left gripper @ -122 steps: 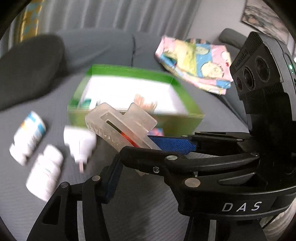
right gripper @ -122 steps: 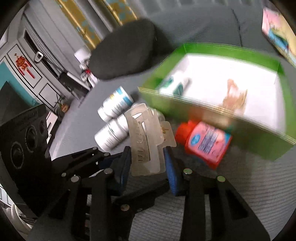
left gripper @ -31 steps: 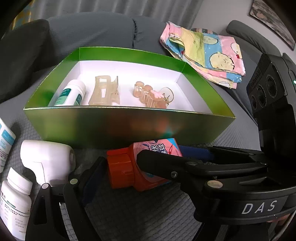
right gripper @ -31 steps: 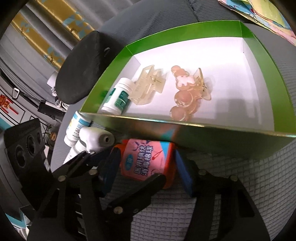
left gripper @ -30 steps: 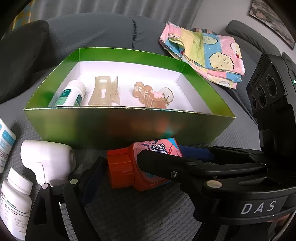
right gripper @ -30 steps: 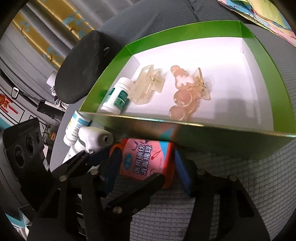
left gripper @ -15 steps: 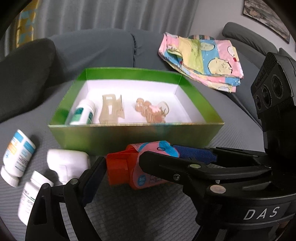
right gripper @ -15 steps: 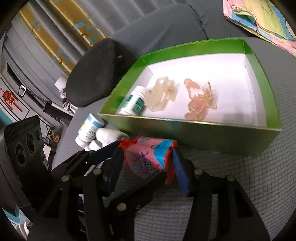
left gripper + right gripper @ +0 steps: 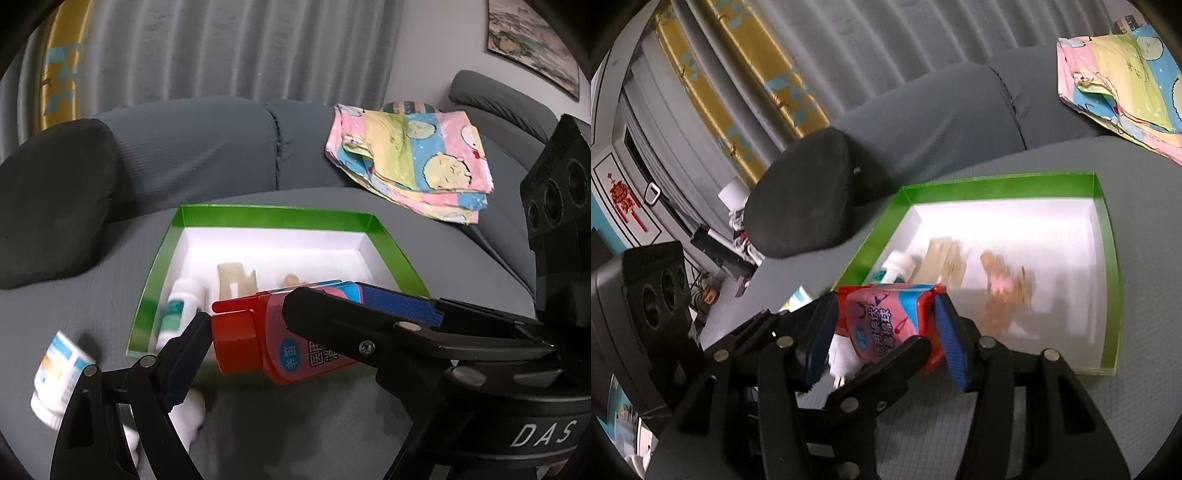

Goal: Organize rigid objects
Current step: 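Lift the red bottle into the green box and open the right gripper, then move the right gripper toward the large white pill bottle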

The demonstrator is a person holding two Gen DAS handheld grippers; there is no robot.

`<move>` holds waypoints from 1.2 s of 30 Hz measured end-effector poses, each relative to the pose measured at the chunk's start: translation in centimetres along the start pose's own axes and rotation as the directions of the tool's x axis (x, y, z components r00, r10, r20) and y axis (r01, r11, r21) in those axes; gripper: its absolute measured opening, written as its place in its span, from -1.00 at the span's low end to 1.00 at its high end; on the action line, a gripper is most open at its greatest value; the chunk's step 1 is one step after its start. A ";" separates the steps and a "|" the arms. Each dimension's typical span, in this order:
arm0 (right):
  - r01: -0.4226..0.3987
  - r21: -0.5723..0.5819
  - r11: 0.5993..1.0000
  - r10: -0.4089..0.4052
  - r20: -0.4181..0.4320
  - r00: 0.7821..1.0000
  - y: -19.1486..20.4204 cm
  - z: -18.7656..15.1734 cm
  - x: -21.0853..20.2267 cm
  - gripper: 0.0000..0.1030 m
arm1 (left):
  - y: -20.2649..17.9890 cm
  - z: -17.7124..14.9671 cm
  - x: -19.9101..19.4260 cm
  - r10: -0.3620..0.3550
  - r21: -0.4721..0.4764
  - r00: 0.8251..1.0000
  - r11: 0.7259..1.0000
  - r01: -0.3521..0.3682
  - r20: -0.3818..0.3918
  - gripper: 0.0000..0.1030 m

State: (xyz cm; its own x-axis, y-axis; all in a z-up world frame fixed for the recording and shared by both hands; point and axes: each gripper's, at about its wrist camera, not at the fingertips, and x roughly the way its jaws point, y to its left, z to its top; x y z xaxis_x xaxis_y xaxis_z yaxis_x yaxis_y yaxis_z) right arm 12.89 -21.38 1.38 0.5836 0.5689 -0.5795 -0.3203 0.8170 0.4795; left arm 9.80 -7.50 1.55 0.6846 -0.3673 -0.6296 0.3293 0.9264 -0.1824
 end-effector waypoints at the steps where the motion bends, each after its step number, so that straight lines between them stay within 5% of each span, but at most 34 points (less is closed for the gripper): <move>1: 0.001 0.005 1.000 -0.002 0.008 1.000 -0.3 0.3 0.1 0.03 | 0.2 0.3 0.6 -0.003 -0.008 1.000 1.000 0.003 -0.003 0.69; 14: 0.073 0.109 0.991 -0.079 0.052 0.995 -3.2 0.5 0.4 0.35 | 3.2 -0.3 2.9 0.015 -0.113 0.995 0.993 -0.026 -0.094 0.70; 26: 0.045 0.035 0.998 -0.045 0.002 0.999 0.4 -2.2 -2.5 0.46 | 4.7 -2.6 -4.7 0.053 -0.125 0.998 0.991 -0.056 -0.029 0.82; 36: -0.015 0.016 1.000 0.017 -0.101 0.995 3.9 -5.1 -1.5 0.51 | 8.0 -7.1 -9.8 0.205 -0.095 0.978 0.973 -0.208 -0.040 0.85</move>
State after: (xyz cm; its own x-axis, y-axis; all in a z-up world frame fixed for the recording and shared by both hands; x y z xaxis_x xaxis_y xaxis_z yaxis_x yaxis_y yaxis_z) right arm 6.98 -18.57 0.75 0.4997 0.5890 -0.6351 -0.3168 0.8067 0.4989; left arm 1.09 4.07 0.96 0.7110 -0.1655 -0.6835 0.1159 0.9862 -0.1182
